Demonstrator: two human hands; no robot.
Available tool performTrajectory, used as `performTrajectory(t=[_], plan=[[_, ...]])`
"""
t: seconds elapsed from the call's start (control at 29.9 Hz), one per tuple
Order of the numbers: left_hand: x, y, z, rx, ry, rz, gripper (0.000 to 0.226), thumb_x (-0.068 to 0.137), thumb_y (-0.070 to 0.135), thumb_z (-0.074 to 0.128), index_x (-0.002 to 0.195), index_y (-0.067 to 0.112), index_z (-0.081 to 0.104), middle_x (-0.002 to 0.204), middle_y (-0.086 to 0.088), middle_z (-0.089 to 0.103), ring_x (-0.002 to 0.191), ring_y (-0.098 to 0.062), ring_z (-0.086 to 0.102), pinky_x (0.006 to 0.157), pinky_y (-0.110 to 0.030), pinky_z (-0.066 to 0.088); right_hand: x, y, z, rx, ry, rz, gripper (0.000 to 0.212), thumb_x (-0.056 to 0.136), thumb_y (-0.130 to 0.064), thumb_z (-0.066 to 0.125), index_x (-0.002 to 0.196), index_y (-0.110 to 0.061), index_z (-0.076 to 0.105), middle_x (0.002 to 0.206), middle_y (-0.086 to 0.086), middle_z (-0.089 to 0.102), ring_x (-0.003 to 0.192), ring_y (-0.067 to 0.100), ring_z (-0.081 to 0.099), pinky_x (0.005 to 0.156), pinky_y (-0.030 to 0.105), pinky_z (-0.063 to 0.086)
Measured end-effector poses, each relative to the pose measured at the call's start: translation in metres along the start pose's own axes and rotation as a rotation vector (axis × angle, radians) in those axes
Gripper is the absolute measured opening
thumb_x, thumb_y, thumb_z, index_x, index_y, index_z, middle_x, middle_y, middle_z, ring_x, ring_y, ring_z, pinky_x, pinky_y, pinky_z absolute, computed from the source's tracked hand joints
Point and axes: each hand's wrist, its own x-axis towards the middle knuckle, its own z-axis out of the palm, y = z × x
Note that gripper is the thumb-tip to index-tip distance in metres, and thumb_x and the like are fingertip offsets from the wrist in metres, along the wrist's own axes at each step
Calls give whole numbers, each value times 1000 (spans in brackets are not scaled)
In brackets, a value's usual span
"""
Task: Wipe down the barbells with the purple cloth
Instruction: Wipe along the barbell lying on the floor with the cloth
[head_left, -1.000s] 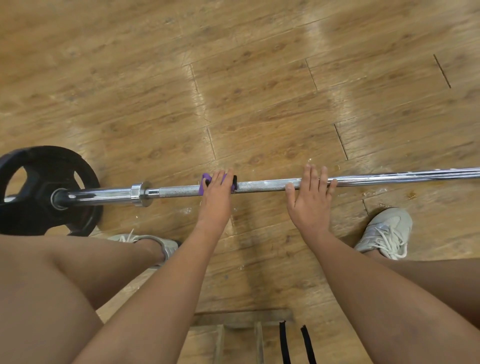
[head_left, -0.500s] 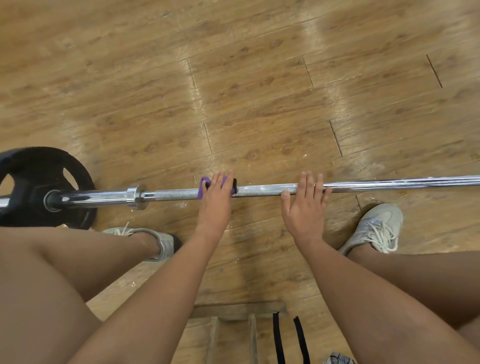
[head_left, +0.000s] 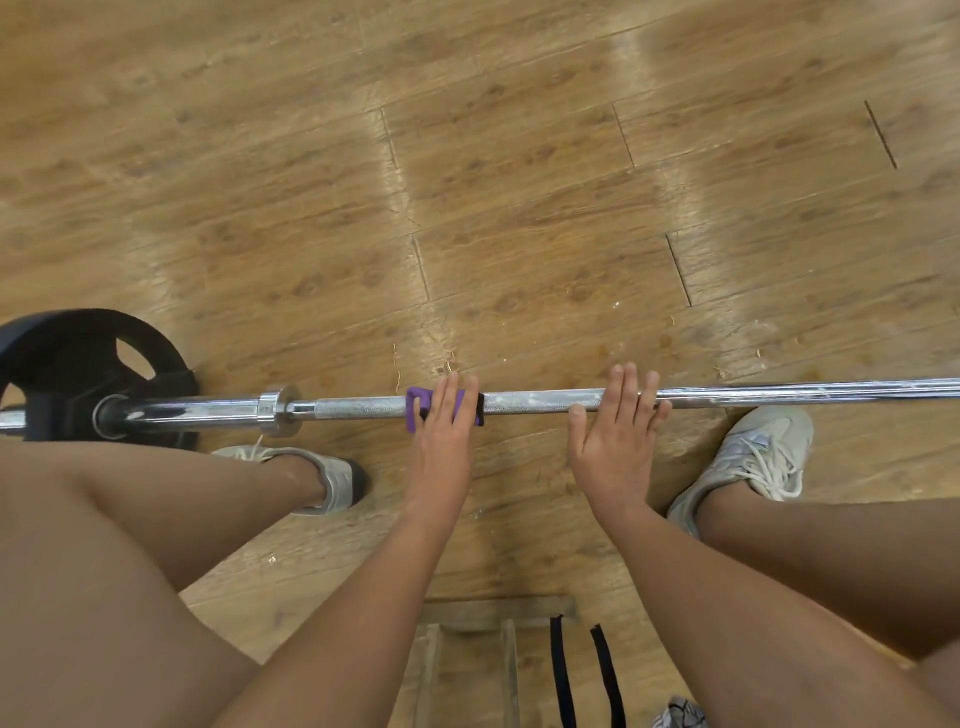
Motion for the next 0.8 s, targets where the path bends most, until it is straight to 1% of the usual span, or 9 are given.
performTrajectory(t=[0.1,0.2,0.27,0.4,0.43,0.5,0.57,0.67,0.8], plan=[[20,-1,-4,14,-19,32,83,92,-15,48,161,20,17,168,-6,14,156,-19,5,122,-44,19,-3,0,1,-5,-7,2,70,104,-45,34,157,-2,22,165,15,21,155,35,3,125,56,4],[20,-6,-2,32,-38,62,78,94,-10,50,160,18,21,167,-8,19,156,-22,11,124,-44,12,-3,0,1,-3,-19,2,71,104,-45,33,158,-2,20,166,15,20,155,35,3,124,58,6],[8,-9,1,45,-20,77,80,92,-11,53,159,18,23,166,-9,20,155,-24,13,123,-44,16,-4,0,1,-4,-17,4,71,103,-45,32,158,-2,20,166,15,19,155,35,2,124,58,6],[-11,-14,3,29,-10,107,89,85,-17,53,160,18,19,168,-10,15,155,-23,7,113,-43,37,-2,-1,1,-1,-9,6,71,103,-45,32,158,-1,19,166,16,19,155,36,2,124,58,4],[-10,-15,3,25,-12,110,90,86,-18,51,161,18,17,168,-9,13,155,-22,4,115,-43,35,-1,-2,2,2,-6,7,71,103,-45,32,158,-1,19,166,16,19,155,36,2,124,58,4],[4,-15,3,30,-11,123,87,90,-16,50,161,19,13,168,-8,10,155,-21,1,122,-42,20,3,-3,1,17,-1,10,71,104,-45,33,158,-2,19,166,15,19,155,36,2,124,57,3],[23,-14,0,68,0,136,83,92,-12,52,160,18,16,167,-10,17,155,-24,9,123,-43,11,6,-4,1,26,5,7,71,104,-45,34,158,-2,19,166,15,19,155,35,1,124,57,3],[38,-17,-2,103,-4,138,76,94,-8,53,159,15,21,165,-12,24,154,-26,18,123,-45,13,13,-6,0,35,-2,11,70,104,-44,34,158,-2,20,166,14,20,155,35,1,124,58,4],[24,-17,4,26,32,110,83,92,-12,55,160,19,18,168,-8,16,155,-22,9,119,-45,25,24,-9,-2,40,-13,17,71,104,-46,32,158,-2,20,166,14,20,155,34,1,124,57,3]])
